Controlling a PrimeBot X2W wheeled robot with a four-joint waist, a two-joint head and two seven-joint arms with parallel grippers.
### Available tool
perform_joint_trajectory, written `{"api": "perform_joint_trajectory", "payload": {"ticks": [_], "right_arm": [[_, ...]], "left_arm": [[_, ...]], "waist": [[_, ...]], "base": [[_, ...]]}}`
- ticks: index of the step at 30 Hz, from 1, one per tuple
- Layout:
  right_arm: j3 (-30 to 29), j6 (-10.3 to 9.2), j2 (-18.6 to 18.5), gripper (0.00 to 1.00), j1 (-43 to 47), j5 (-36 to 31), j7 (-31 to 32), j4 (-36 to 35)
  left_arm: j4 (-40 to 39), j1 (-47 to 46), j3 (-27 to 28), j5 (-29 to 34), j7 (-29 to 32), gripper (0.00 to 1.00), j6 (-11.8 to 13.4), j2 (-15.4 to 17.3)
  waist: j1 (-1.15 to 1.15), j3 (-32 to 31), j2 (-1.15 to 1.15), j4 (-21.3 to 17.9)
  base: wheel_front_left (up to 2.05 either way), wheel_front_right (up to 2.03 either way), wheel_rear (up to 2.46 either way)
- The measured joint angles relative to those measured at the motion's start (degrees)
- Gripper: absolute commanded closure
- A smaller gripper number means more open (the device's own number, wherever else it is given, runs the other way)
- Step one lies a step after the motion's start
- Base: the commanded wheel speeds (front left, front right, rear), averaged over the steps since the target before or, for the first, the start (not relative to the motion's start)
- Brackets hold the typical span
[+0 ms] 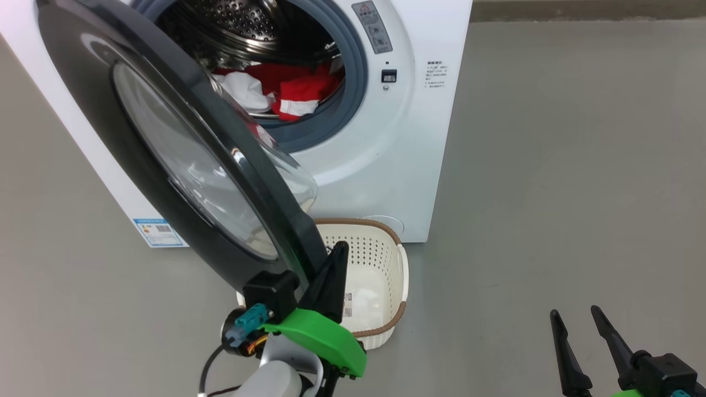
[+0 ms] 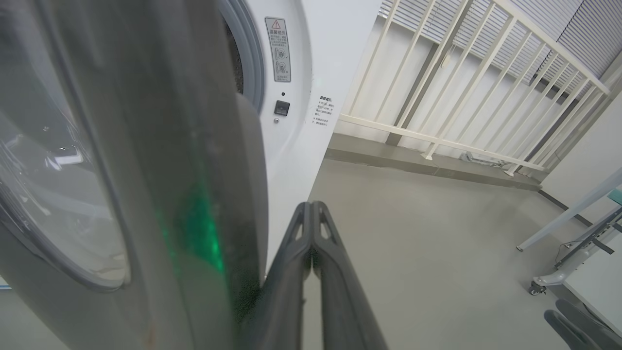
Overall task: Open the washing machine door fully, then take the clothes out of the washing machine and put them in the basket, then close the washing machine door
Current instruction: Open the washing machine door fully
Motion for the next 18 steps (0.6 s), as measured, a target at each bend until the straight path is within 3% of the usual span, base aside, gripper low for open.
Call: {"api": "perform_joint_trajectory", "payload": {"ticks": [18], "right_arm": [[-0.31, 0.0, 0.0, 0.0, 0.08, 0.0, 0.0, 0.04]], "left_arm": [[-4.75, 6.47, 1.0, 2.12, -0.33, 1.0, 0.83, 2.69]], "waist": [[0.0, -1.41, 0.0, 1.79]], "base": [[0.0, 0.0, 0.0]]}}
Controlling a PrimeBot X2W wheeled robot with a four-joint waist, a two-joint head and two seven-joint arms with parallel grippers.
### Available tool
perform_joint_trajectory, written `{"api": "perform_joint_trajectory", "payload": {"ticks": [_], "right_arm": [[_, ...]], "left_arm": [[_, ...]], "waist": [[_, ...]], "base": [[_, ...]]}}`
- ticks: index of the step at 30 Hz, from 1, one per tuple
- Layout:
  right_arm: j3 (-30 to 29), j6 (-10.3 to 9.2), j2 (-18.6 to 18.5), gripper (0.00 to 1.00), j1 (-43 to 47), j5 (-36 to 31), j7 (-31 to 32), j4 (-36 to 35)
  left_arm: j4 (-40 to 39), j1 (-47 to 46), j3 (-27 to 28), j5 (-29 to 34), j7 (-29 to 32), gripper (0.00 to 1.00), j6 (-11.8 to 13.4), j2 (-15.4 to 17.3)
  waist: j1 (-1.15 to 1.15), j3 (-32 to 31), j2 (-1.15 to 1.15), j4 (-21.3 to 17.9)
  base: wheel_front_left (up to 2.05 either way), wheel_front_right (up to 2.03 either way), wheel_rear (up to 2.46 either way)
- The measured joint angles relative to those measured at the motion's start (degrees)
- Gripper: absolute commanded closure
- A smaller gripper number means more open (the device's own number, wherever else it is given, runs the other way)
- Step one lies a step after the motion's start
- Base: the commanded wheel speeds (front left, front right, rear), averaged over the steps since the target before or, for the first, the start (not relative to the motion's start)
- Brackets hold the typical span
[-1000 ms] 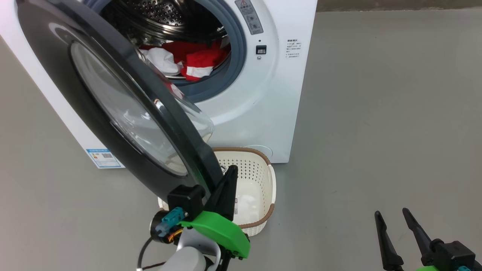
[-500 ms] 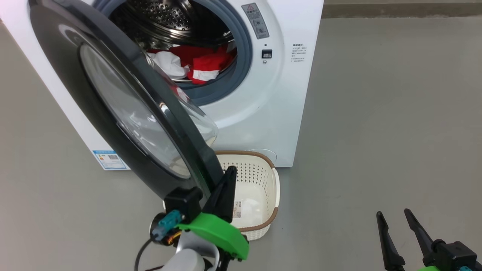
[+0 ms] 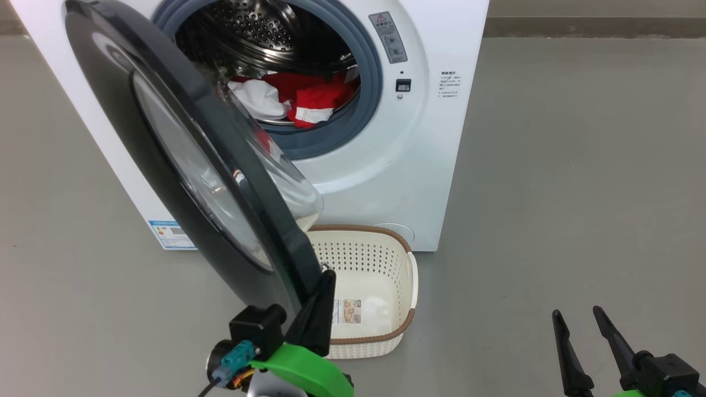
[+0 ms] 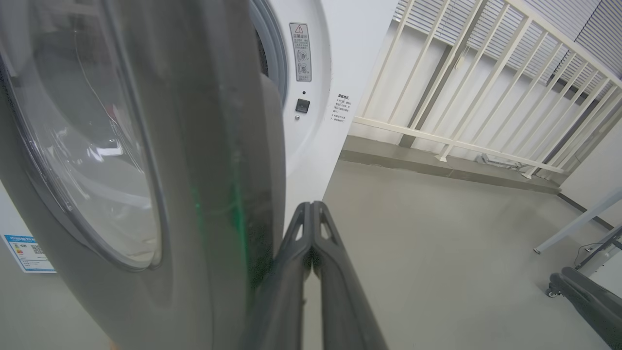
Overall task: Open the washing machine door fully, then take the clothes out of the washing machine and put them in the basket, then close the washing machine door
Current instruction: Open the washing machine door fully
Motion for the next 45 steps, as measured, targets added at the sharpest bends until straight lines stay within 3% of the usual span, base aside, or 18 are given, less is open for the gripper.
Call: {"api": "perform_joint_trajectory", "payload": {"ticks": [14, 33, 45], "right_arm": [[-0.46, 0.0, 0.0, 0.0, 0.02, 0.0, 0.0, -0.07], [-1.29, 0.0, 0.0, 0.0, -0.02, -0.02, 0.0, -0.71], [-1.56, 0.0, 0.0, 0.0, -0.06, -0.03, 0.0, -1.33]], "left_arm": [[-3.77, 3.63, 3.1, 1.13, 0.0, 1.0, 2.43, 2.37], [-12.74, 10.21, 7.95, 3.45, 0.0, 1.0, 8.78, 7.45], [-15.11, 12.95, 14.77, 2.9, 0.0, 1.0, 8.89, 10.0]], "waist": [[0.0, 0.01, 0.0, 1.34], [0.0, 1.51, 0.0, 5.89], [0.0, 2.6, 0.0, 7.87]], "base": [[0.0, 0.0, 0.0], [0.0, 0.0, 0.0], [0.0, 0.0, 0.0]]}}
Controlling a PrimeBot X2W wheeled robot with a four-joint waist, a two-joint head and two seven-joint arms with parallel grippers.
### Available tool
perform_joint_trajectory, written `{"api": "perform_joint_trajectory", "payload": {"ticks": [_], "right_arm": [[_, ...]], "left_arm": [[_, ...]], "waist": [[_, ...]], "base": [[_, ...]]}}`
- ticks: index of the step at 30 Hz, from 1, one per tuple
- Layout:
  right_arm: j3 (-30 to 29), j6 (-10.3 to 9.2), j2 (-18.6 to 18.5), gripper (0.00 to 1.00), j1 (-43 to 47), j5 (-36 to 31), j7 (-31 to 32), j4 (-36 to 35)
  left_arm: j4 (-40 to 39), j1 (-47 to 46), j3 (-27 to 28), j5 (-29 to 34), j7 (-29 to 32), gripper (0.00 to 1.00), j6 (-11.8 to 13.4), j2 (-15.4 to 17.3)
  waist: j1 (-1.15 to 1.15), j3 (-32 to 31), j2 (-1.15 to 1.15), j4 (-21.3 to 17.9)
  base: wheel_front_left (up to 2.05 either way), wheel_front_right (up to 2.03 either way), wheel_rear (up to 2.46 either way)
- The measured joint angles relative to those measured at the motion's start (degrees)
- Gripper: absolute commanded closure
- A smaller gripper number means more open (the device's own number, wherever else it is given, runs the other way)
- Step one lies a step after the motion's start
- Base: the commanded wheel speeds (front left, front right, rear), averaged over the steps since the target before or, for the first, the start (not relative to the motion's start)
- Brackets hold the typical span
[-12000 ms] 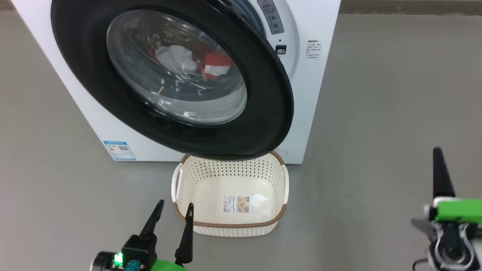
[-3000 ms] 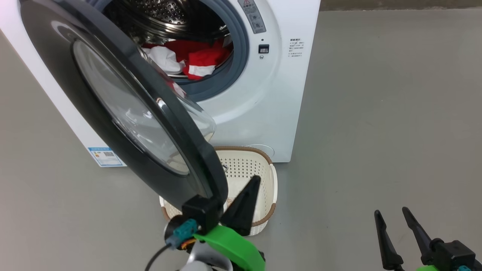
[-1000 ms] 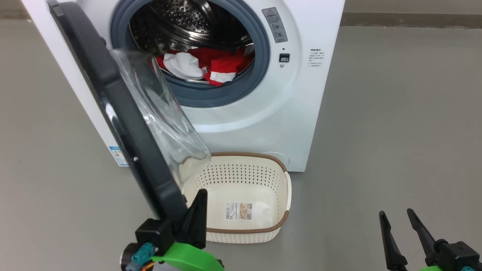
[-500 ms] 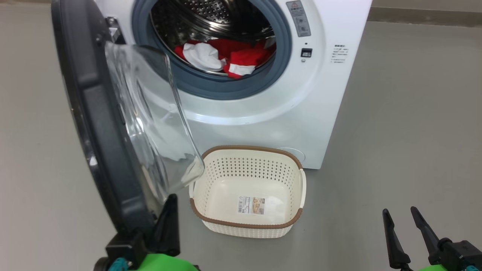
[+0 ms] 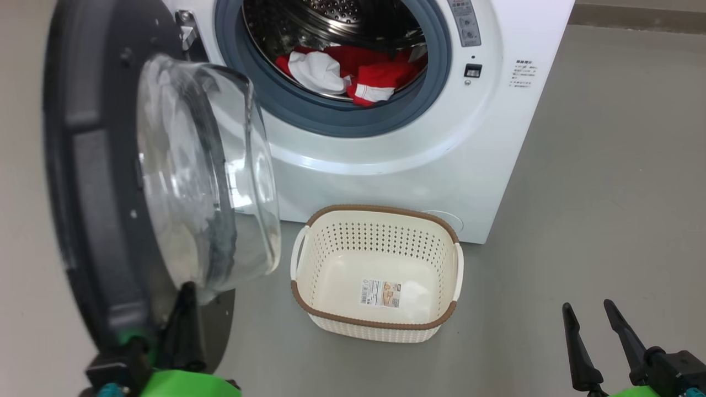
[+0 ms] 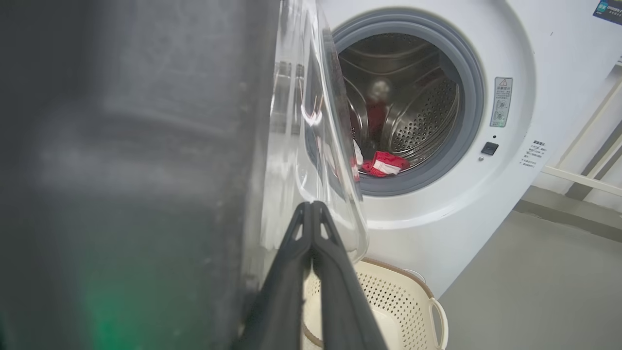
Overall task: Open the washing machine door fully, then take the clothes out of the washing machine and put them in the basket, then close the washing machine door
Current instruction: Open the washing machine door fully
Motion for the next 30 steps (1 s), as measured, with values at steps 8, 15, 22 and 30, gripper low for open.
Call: {"api": "perform_joint_trajectory", "payload": {"ticks": [8, 15, 22, 30], "right_arm": [[-0.32, 0.0, 0.0, 0.0, -1.23, -0.21, 0.0, -0.52], [-0.54, 0.0, -0.01, 0.0, -2.1, -1.16, 0.0, -1.22], [-0.74, 0.0, -0.02, 0.0, -3.36, -1.76, 0.0, -1.91], [-1.2, 0.0, -0.03, 0.0, -3.52, -3.23, 0.0, -2.2]], "left_arm": [[0.6, 1.14, 8.7, 0.14, 0.0, 1.0, -0.12, 0.23], [0.73, 1.6, 16.11, 1.85, -0.05, 1.0, -1.97, -0.66], [2.71, 1.65, 23.5, 3.66, -0.18, 1.0, -4.31, -1.26], [7.22, 0.23, 32.92, 4.2, -0.18, 1.0, -7.28, -1.65]], "waist": [[0.0, 1.63, 0.0, -0.07], [0.0, 3.47, 0.0, -0.03], [0.0, 5.76, 0.0, -0.15], [0.0, 7.65, 0.0, -0.36]], "base": [[0.0, 0.0, 0.0], [0.0, 0.0, 0.0], [0.0, 0.0, 0.0], [0.0, 0.0, 0.0]]}}
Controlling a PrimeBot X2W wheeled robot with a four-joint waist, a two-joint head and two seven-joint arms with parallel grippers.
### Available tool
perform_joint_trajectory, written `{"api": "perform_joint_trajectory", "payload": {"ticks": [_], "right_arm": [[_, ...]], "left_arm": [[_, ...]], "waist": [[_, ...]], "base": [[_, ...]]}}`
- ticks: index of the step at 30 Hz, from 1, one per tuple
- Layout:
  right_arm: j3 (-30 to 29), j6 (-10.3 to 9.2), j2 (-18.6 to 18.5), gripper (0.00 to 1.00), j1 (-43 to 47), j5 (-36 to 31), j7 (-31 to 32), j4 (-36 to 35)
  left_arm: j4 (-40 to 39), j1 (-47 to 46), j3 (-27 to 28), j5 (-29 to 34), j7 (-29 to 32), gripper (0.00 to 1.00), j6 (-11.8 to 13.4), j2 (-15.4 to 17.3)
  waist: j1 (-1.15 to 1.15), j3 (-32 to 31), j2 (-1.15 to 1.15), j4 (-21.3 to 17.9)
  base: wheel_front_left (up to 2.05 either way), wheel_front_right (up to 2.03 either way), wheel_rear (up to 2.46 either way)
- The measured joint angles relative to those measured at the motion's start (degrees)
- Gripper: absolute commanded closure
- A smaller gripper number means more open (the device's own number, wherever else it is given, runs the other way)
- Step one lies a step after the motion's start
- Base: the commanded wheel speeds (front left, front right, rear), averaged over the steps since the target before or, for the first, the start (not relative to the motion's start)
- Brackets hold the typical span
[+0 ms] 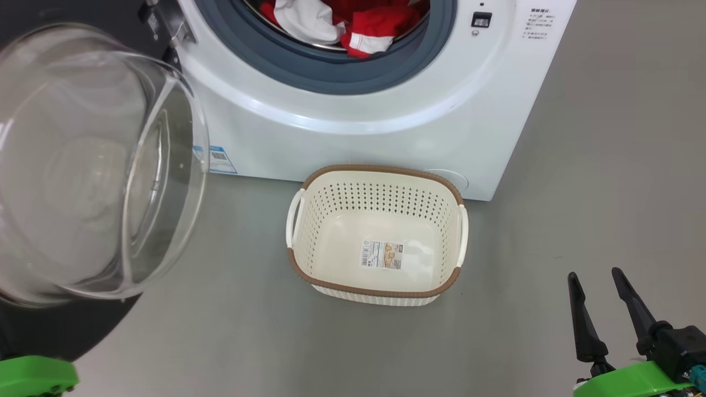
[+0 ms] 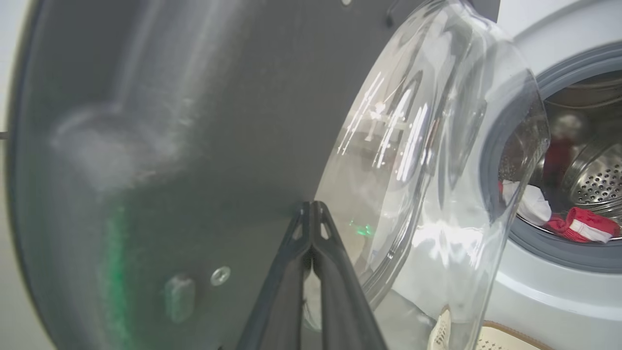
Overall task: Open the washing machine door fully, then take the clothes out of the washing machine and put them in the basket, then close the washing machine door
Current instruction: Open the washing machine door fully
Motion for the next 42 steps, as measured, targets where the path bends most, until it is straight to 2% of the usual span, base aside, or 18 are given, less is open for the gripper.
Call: {"api": "perform_joint_trajectory", "payload": {"ticks": [9, 15, 21, 30, 37, 39, 40, 41, 42], "right_arm": [[-0.14, 0.0, -0.02, 0.0, -1.39, -0.44, 0.0, -0.23], [-0.03, 0.0, -0.02, 0.0, -1.41, -0.44, 0.0, -0.21], [0.37, 0.0, -0.02, 0.0, -1.42, -0.44, 0.0, -0.11], [0.93, 0.0, -0.03, 0.0, -1.44, -0.35, 0.0, 0.12], [1.74, 0.0, -0.03, 0.0, -1.82, -0.11, 0.0, 0.29], [2.07, 0.0, -0.03, 0.0, -1.98, 0.07, 0.0, 0.26], [2.15, 0.0, -0.03, 0.0, -1.98, 0.07, 0.0, 0.33], [2.24, 0.0, -0.03, 0.0, -1.98, 0.08, 0.0, 0.32], [2.26, 0.0, -0.03, 0.0, -1.98, 0.11, 0.0, 0.31]], "left_arm": [[3.2, -2.03, 6.95, 1.68, 0.01, 1.0, -2.74, -1.27], [4.12, -2.49, 9.21, 3.53, 0.0, 1.0, -4.0, -2.14], [3.18, -2.78, 10.0, 6.24, 0.01, 1.0, -4.99, -4.33], [-6.65, 2.55, 6.6, 10.73, 0.0, 1.0, -5.58, -8.53], [-14.21, 7.39, 1.37, 11.66, 1.86, 1.0, -5.59, -9.67], [-16.11, 8.67, -0.03, 11.77, 2.92, 0.61, -5.57, -9.88], [-16.89, 9.32, -0.82, 11.84, 3.68, 0.51, -5.56, -9.93], [-17.71, 10.01, -1.59, 11.87, 4.24, 0.31, -5.53, -9.96], [-18.41, 10.62, -2.41, 12.09, 4.76, 0.15, -5.48, -9.98]], "waist": [[0.0, 0.86, 0.0, -0.1], [0.0, 0.7, 0.0, -0.12], [0.0, 0.09, 0.0, -0.23], [0.0, -0.91, 0.0, -0.51], [0.0, -1.25, 0.0, -1.26], [0.0, -1.46, 0.0, -1.6], [0.0, -1.62, 0.0, -1.75], [0.0, -1.78, 0.0, -1.94], [0.0, -1.91, 0.0, -2.12]], "base": [[0.0, 0.0, 0.0], [0.0, 0.0, 0.0], [0.0, 0.0, 0.0], [0.0, 0.0, 0.0], [0.0, 0.0, 0.0], [0.0, 0.0, 0.0], [0.0, 0.0, 0.0], [0.0, 0.0, 0.0], [0.0, 0.0, 0.0]]}}
